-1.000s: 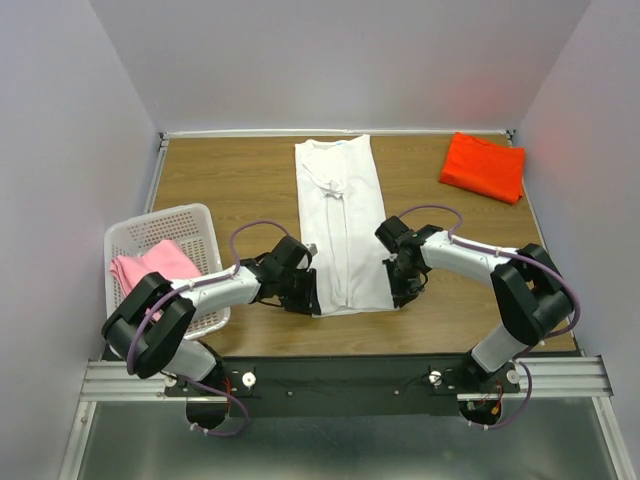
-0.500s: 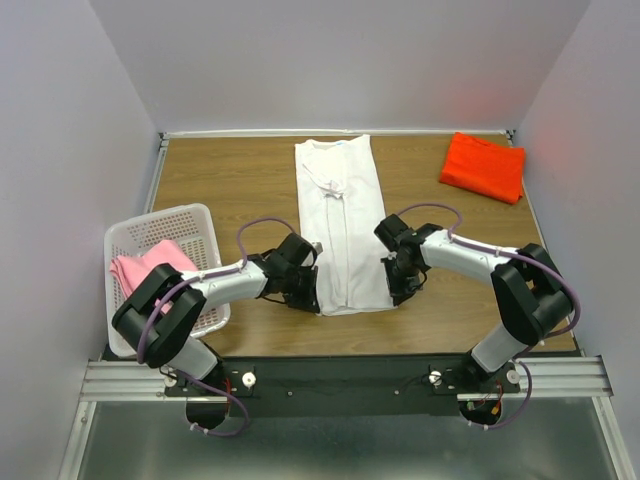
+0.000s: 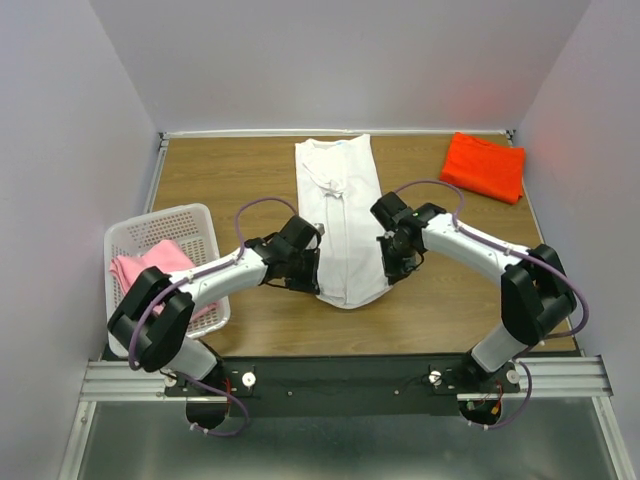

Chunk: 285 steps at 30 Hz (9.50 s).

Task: Fold and stack the t-shirts
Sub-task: Fold the tshirt

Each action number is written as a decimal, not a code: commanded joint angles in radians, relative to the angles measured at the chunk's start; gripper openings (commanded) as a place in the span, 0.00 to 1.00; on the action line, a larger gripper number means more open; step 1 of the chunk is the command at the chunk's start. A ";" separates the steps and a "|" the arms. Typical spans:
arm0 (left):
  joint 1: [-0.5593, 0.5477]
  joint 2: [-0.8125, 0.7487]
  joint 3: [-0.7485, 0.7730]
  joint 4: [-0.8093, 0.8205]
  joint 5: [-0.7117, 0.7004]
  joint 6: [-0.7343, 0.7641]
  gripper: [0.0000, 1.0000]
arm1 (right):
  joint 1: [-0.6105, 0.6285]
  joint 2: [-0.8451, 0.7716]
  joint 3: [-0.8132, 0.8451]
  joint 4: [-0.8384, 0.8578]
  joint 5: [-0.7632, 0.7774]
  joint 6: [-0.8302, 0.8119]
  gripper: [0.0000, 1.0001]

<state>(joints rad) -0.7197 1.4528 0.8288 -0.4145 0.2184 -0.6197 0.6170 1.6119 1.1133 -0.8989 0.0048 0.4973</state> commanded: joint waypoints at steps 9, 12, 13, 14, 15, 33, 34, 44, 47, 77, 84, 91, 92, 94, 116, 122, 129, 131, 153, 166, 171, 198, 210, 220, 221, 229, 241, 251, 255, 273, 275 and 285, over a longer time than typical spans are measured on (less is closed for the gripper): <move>0.124 0.135 0.232 -0.079 -0.070 0.159 0.00 | -0.046 0.144 0.247 -0.055 0.106 -0.039 0.00; 0.147 0.175 0.268 -0.079 -0.054 0.181 0.00 | -0.060 0.198 0.316 -0.055 0.113 -0.055 0.00; 0.152 0.185 0.286 -0.078 -0.054 0.187 0.00 | -0.063 0.213 0.332 -0.055 0.119 -0.060 0.00; 0.158 0.195 0.297 -0.079 -0.050 0.199 0.00 | -0.068 0.238 0.367 -0.055 0.121 -0.065 0.00; 0.172 0.213 0.315 -0.078 -0.044 0.204 0.00 | -0.071 0.252 0.382 -0.057 0.129 -0.074 0.00; 0.292 0.494 0.639 -0.135 -0.010 0.324 0.00 | -0.174 0.549 0.782 -0.072 0.146 -0.184 0.01; 0.296 0.504 0.670 -0.138 -0.010 0.328 0.00 | -0.178 0.566 0.801 -0.074 0.143 -0.190 0.00; 0.355 0.646 0.872 -0.171 0.021 0.353 0.00 | -0.221 0.732 1.033 -0.097 0.136 -0.247 0.00; 0.370 0.684 0.937 -0.173 0.041 0.357 0.00 | -0.227 0.770 1.097 -0.095 0.139 -0.270 0.00; 0.503 0.897 1.144 -0.024 0.245 0.304 0.03 | -0.307 0.977 1.404 0.038 -0.009 -0.249 0.02; 0.520 0.873 1.127 0.006 0.234 0.299 0.50 | -0.307 0.936 1.364 0.060 0.023 -0.258 0.68; 0.517 0.762 0.930 0.075 0.269 0.293 0.54 | -0.307 0.772 1.070 0.120 0.026 -0.264 0.73; 0.511 0.755 0.908 0.082 0.274 0.293 0.54 | -0.307 0.758 1.042 0.124 0.024 -0.261 0.73; 0.500 0.736 0.862 0.092 0.282 0.301 0.54 | -0.307 0.725 0.966 0.135 0.020 -0.255 0.70; 0.433 0.660 0.584 0.132 0.228 0.344 0.15 | -0.304 0.539 0.527 0.218 -0.104 -0.191 0.17; 0.404 0.555 0.433 0.151 0.208 0.350 0.01 | -0.289 0.407 0.358 0.233 -0.100 -0.171 0.04; 0.358 0.382 0.215 0.184 0.203 0.327 0.00 | -0.243 0.202 0.100 0.241 -0.085 -0.125 0.03; 0.329 0.322 0.144 0.194 0.203 0.313 0.00 | -0.223 0.119 0.010 0.241 -0.077 -0.097 0.03; 0.264 -0.117 -0.005 0.106 0.202 0.294 0.52 | -0.119 -0.166 -0.057 0.207 -0.123 0.043 0.56; 0.186 0.035 -0.034 0.302 0.400 0.377 0.51 | -0.031 0.178 0.197 0.222 -0.212 -0.014 0.57; 0.135 0.112 -0.079 0.348 0.440 0.394 0.52 | -0.014 0.258 0.246 0.235 -0.226 -0.029 0.57; 0.115 0.196 -0.091 0.306 0.366 0.393 0.50 | -0.042 0.415 0.534 0.235 0.015 -0.028 0.59; 0.114 0.187 -0.096 0.303 0.345 0.382 0.50 | 0.021 0.189 0.229 0.236 -0.068 -0.022 0.59; 0.112 0.195 -0.094 0.301 0.349 0.388 0.50 | 0.052 0.200 0.183 0.238 -0.092 0.007 0.60; 0.112 0.192 -0.094 0.301 0.351 0.390 0.50 | 0.052 0.210 0.181 0.245 -0.091 0.010 0.60; 0.111 0.189 -0.092 0.301 0.351 0.391 0.50 | 0.052 0.301 0.217 0.319 -0.117 0.035 0.60; 0.109 0.201 -0.086 0.301 0.361 0.402 0.50 | 0.052 0.359 0.270 0.334 0.056 0.075 0.60; 0.109 0.230 -0.054 0.278 0.360 0.426 0.50 | 0.035 0.437 0.396 0.347 0.169 0.070 0.61; 0.109 0.231 -0.053 0.275 0.354 0.426 0.50 | 0.014 0.459 0.439 0.347 0.178 0.070 0.61; 0.111 0.202 0.049 0.184 0.280 0.454 0.50 | -0.068 0.255 0.384 0.347 0.196 0.018 0.68; 0.111 0.187 0.093 0.154 0.265 0.454 0.50 | -0.077 0.174 0.288 0.347 0.179 0.026 0.69; 0.118 0.095 0.208 0.051 0.155 0.399 0.52 | -0.097 -0.036 -0.058 0.345 -0.049 0.007 0.70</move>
<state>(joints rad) -0.6044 1.6028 1.0218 -0.2955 0.4603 -0.1951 0.5156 1.6035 1.1336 -0.5365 0.0673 0.5198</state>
